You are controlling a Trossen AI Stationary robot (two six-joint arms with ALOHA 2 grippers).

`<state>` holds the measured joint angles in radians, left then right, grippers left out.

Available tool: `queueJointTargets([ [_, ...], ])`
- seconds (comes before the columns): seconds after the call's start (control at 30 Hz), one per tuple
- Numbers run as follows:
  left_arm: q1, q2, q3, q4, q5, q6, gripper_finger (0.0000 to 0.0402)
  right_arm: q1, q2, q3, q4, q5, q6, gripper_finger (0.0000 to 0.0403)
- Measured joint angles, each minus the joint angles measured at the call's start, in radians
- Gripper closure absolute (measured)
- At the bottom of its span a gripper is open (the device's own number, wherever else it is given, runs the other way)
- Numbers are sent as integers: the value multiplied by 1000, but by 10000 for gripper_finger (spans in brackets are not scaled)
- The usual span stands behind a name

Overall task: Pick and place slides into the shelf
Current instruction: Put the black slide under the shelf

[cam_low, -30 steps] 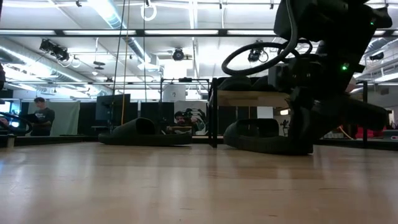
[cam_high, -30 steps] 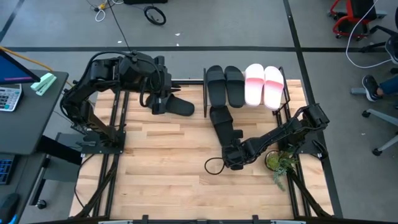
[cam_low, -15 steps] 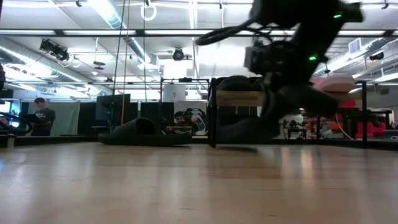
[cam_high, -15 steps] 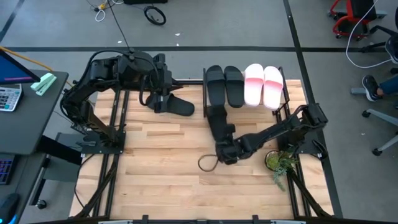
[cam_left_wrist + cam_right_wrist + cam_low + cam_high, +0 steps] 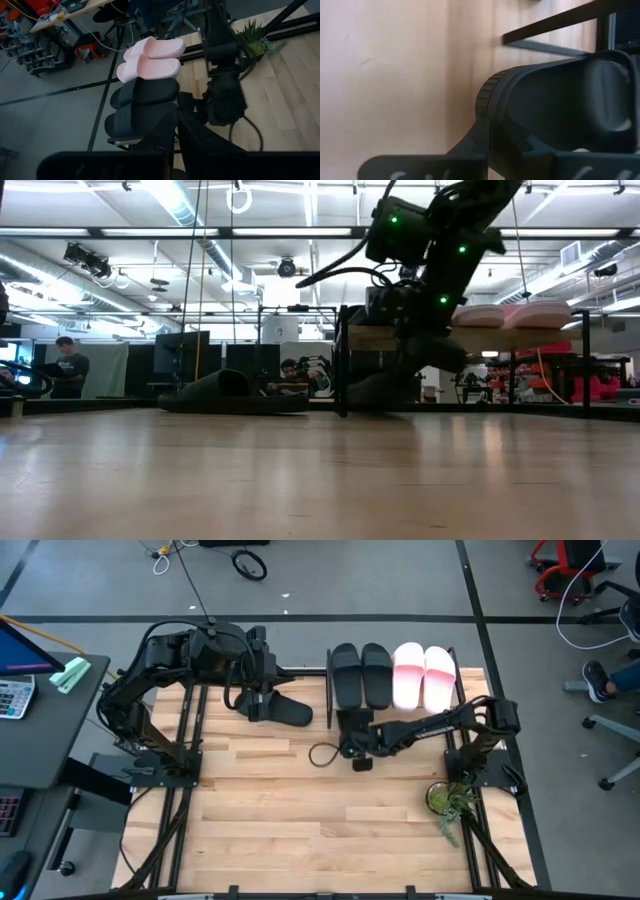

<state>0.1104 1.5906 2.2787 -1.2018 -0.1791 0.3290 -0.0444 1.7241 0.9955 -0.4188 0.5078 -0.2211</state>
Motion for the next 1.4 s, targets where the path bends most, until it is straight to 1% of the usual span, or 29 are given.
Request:
queueJointTargets([
  [0.1, 0, 0, 0, 0, 0, 0, 375, -41, 0, 0, 32, -30, -23, 381],
  [0.13, 0, 0, 0, 0, 0, 0, 377, -56, 0, 0, 39, -64, -23, 377],
  [0.2, 0, 0, 0, -1, 0, 0, 380, -81, -1, 1, 60, -130, -26, 359],
  [0.27, 0, 0, 0, -3, 0, 0, 383, -94, -4, 3, 82, -167, -24, 332],
  [0.37, 0, 0, 0, -6, 0, 0, 382, -94, -3, 2, 95, -159, -23, 290],
  [0.47, 0, 0, 0, -13, 0, 0, 378, -91, -3, 2, 107, -167, -21, 256],
  [0.6, 0, 0, 0, -30, 0, -1, 375, -58, -1, 1, 103, -185, 1, 230],
  [0.73, 0, 0, 0, -45, 0, -4, 379, -4, 0, -1, 103, -206, 117, 224],
  [0.83, 0, 0, 0, -57, 0, -21, 385, 57, 0, 0, 102, -242, 237, 229],
  [0.9, 0, 0, 0, -57, 0, -38, 387, 109, 0, 0, 103, -258, 283, 234],
  [1.03, 0, 0, 0, -76, 0, -110, 386, 222, 0, 0, 118, -259, 290, 241],
  [1.13, 0, 0, -8, -141, 1, -243, 381, 302, 0, 0, 172, -252, 236, 243],
  [1.2, 0, -1, -42, -185, 0, -308, 378, 349, 0, 0, 226, -225, 206, 243],
  [1.27, 0, -1, -95, -237, 0, -324, 377, 387, 0, 0, 276, -178, 194, 243],
  [1.33, -1, -3, -174, -260, 0, -327, 378, 412, 0, 0, 312, -129, 195, 244],
  [1.4, -2, -4, -277, -244, 0, -354, 378, 430, 0, 0, 322, -94, 199, 244],
])
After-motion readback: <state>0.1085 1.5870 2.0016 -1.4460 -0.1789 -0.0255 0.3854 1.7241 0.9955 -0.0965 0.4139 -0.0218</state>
